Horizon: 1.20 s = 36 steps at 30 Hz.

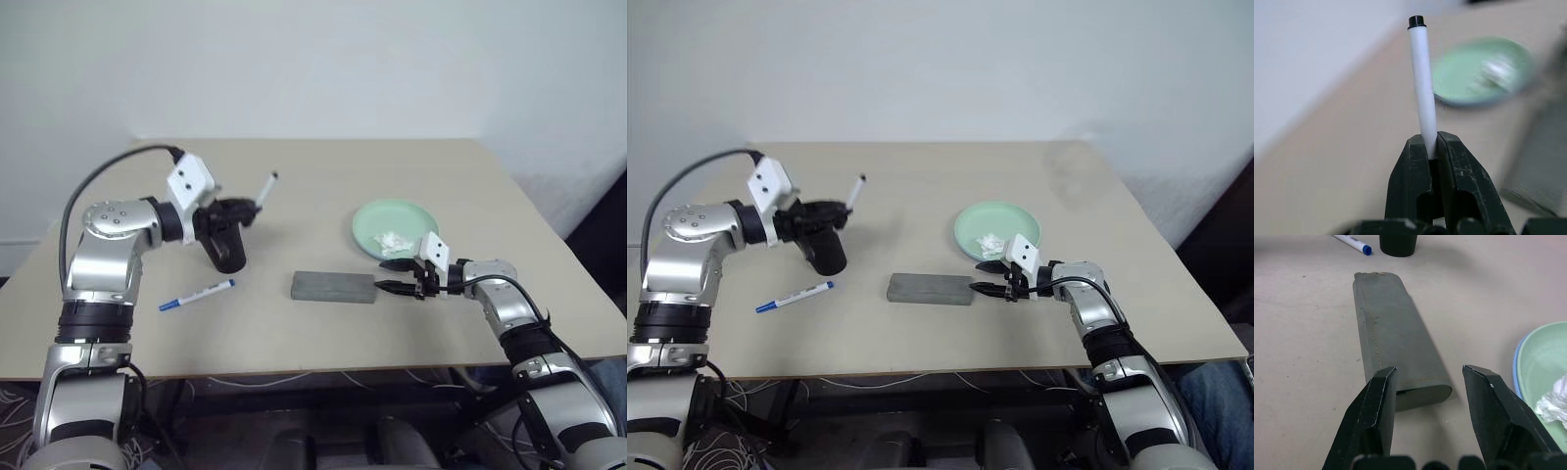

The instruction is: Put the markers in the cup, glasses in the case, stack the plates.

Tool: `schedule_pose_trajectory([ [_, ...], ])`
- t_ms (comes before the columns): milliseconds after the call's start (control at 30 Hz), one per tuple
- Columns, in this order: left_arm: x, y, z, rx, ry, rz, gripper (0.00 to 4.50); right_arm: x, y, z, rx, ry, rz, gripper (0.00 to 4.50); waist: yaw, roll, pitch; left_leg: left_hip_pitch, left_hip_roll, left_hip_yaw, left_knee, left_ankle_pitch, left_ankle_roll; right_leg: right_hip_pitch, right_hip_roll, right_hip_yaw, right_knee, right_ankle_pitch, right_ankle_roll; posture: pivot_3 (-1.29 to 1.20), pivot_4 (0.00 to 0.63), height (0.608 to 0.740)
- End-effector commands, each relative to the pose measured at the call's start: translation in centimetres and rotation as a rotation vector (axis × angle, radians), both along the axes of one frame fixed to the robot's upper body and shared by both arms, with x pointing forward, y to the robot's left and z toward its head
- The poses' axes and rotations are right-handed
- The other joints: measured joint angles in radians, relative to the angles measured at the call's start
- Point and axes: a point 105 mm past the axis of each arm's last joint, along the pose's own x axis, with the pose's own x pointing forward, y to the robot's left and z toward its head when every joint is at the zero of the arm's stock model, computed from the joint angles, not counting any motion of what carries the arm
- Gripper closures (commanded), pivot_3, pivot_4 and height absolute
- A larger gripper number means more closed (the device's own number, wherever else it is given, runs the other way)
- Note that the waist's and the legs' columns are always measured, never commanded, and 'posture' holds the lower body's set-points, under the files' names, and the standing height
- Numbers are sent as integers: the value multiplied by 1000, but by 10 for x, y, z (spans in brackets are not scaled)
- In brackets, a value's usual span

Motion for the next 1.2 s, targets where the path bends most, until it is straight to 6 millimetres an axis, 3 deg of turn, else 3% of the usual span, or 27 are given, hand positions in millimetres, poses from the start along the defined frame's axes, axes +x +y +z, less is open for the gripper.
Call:
schedule_pose_trajectory([
  [33,2,12,36,-54,-183,111,4463,3,1,15,3,-59,13,2178,0,0,0,0,0,0,0,0,0,0,0,0,0,0,0,0,0,721],
  [267,8,40,33,-124,-271,338,4463,4,1,15,-1,-58,19,2178,1,0,0,1,0,0,0,0,0,1,0,0,0,0,0,0,0,721],
  [500,8,42,-8,-137,-198,394,4463,5,3,17,-4,-59,26,2178,2,0,0,1,0,0,0,0,0,1,0,0,0,0,0,0,0,721],
  [767,10,46,-21,-144,-157,421,4463,5,1,17,-9,-59,26,2178,1,0,0,1,0,0,0,0,-1,1,0,-1,0,0,0,0,0,721],
  [800,11,47,-22,-144,-154,423,3918,5,1,17,-9,-59,26,2178,1,0,0,1,0,0,0,0,-1,1,0,-1,0,0,0,0,0,721],
  [1000,12,45,-21,-126,-151,408,2106,4,1,16,-8,-58,24,2178,1,0,0,1,0,0,0,0,-1,1,0,-1,0,0,0,0,0,721],
  [1200,12,39,-14,-116,-158,368,2106,5,2,16,-7,-58,25,2178,1,0,0,0,0,0,0,0,-1,1,0,-1,0,0,0,0,0,721],
])
